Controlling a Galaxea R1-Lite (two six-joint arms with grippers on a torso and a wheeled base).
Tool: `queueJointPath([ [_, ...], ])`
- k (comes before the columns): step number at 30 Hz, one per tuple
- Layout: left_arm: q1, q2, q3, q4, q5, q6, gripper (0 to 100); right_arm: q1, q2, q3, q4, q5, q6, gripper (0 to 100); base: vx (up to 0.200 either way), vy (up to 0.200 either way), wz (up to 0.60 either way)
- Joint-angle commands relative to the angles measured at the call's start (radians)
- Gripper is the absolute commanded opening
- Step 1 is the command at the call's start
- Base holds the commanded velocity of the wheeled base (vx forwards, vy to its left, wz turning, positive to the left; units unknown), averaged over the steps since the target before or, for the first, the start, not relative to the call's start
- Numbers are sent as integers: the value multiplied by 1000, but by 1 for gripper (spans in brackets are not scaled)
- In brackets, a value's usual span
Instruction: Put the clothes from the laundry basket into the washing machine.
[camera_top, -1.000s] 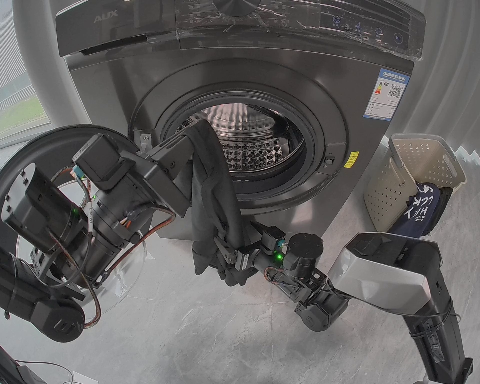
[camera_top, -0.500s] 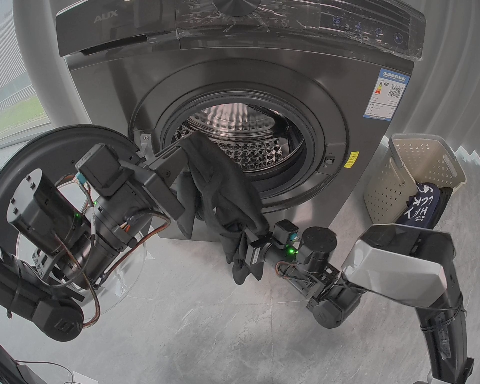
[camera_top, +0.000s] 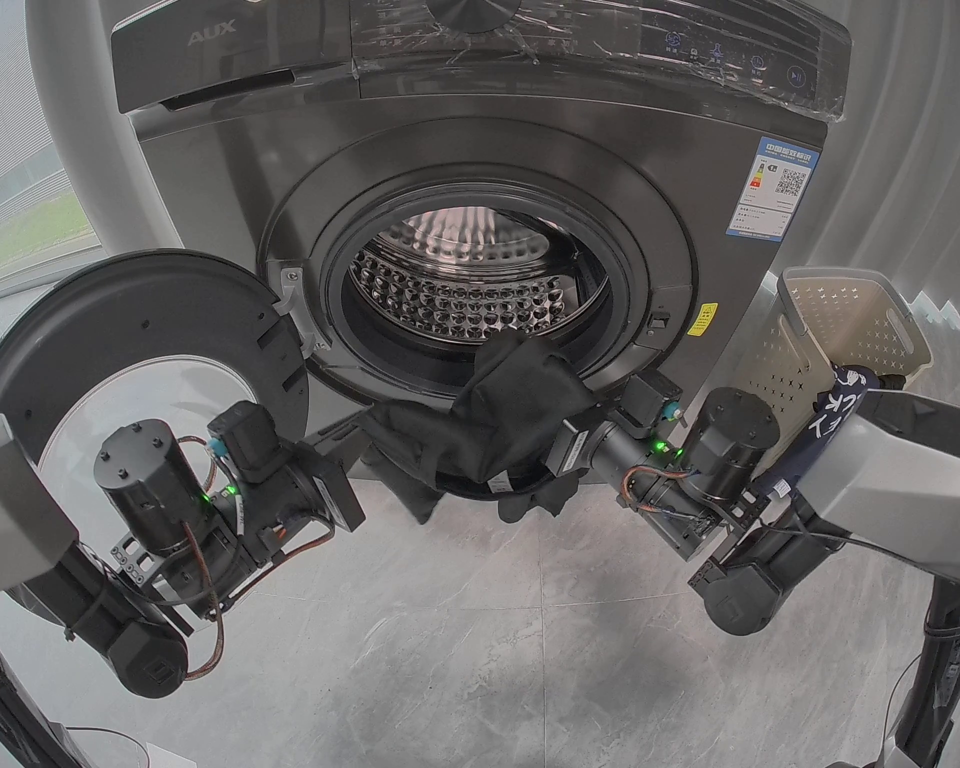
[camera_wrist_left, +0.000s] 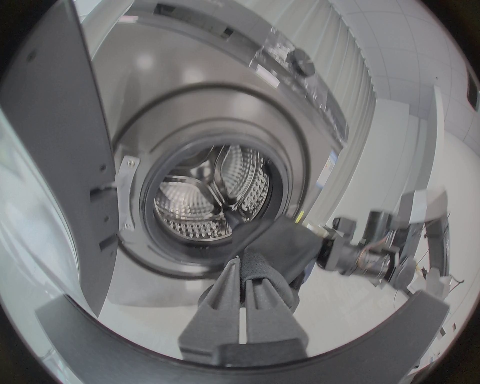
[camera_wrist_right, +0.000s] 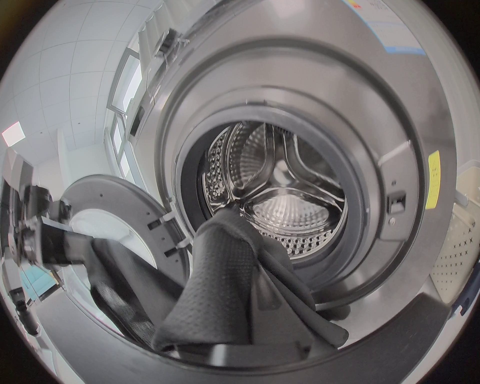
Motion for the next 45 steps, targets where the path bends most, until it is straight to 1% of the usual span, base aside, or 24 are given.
queueJointPath([
  [1, 12, 102, 22, -2, -1, 19, 0, 7, -87, 19, 7, -1, 3, 0, 0, 0, 0],
  [5, 17, 101, 45, -2, -4, 20, 0, 19, -95, 16, 8, -4, 12, 0, 0, 0, 0],
  [9, 17, 104, 48, -2, -7, 20, 0, 22, -92, 7, 8, -21, 12, 0, 0, 0, 0],
  [10, 17, 104, 48, -2, -7, 22, 100, 22, -90, -2, 8, -21, 12, 0, 0, 0, 0],
  [13, 15, 104, 52, -2, -7, 20, 100, 23, -87, -11, 8, -21, 12, 0, 0, 0, 0],
  [16, 7, 107, 100, -2, -8, 22, 100, 22, -87, -16, 10, -21, 12, 0, 0, 0, 0],
  [18, 0, 111, 132, -1, -11, 34, 100, 19, -86, -22, 10, -21, 12, 0, 0, 0, 0],
  [19, 0, 111, 132, -1, -11, 34, 100, 19, -86, -22, 10, -21, 12, 0, 0, 0, 0],
  [20, -8, 139, 175, -1, -33, 63, 100, 13, -86, -30, 10, -23, 13, 0, 0, 0, 0],
  [21, -8, 145, 183, -2, -41, 74, 100, 11, -87, -31, 10, -23, 13, 0, 0, 0, 0],
  [22, -8, 168, 201, -2, -62, 108, 100, 10, -87, -39, 8, -23, 13, 0, 0, 0, 0],
  [24, -8, 193, 224, -2, -79, 142, 100, 8, -89, -44, 8, -23, 15, 0, 0, 0, 0],
  [25, -8, 197, 240, -2, -80, 152, 100, 8, -89, -44, 7, -23, 18, 0, 0, 0, 0],
  [26, -8, 199, 252, -2, -82, 157, 100, 8, -89, -44, 7, -24, 23, 0, 0, 0, 0],
  [31, -14, 202, 296, -2, -117, 171, 100, 8, -90, -42, 7, -24, 26, 0, 0, 0, 0],
  [32, -13, 202, 318, -2, -134, 188, 100, 10, -89, -42, 5, -24, 27, 0, 0, 0, 0],
  [33, -13, 202, 319, -2, -137, 191, 100, 11, -87, -41, 4, -24, 27, 0, 0, 0, 0],
  [34, -14, 202, 316, -2, -146, 205, 100, 16, -86, -36, -3, -24, 29, 0, 0, 0, 0],
  [36, -25, 191, 284, -4, -150, 206, 100, 23, -86, -27, -4, -24, 36, 0, 0, 0, 0],
  [38, -42, 167, 224, -4, -148, 194, 100, 37, -87, -10, -4, -26, 39, 0, 0, 0, 0],
  [41, -46, 142, 155, -4, -143, 189, 100, 53, -89, 4, -3, -24, 38, 0, 0, 0, 0],
  [45, -57, 147, 108, -2, -148, 186, 100, 60, -90, 6, 1, -24, 35, 0, 0, 0, 0],
])
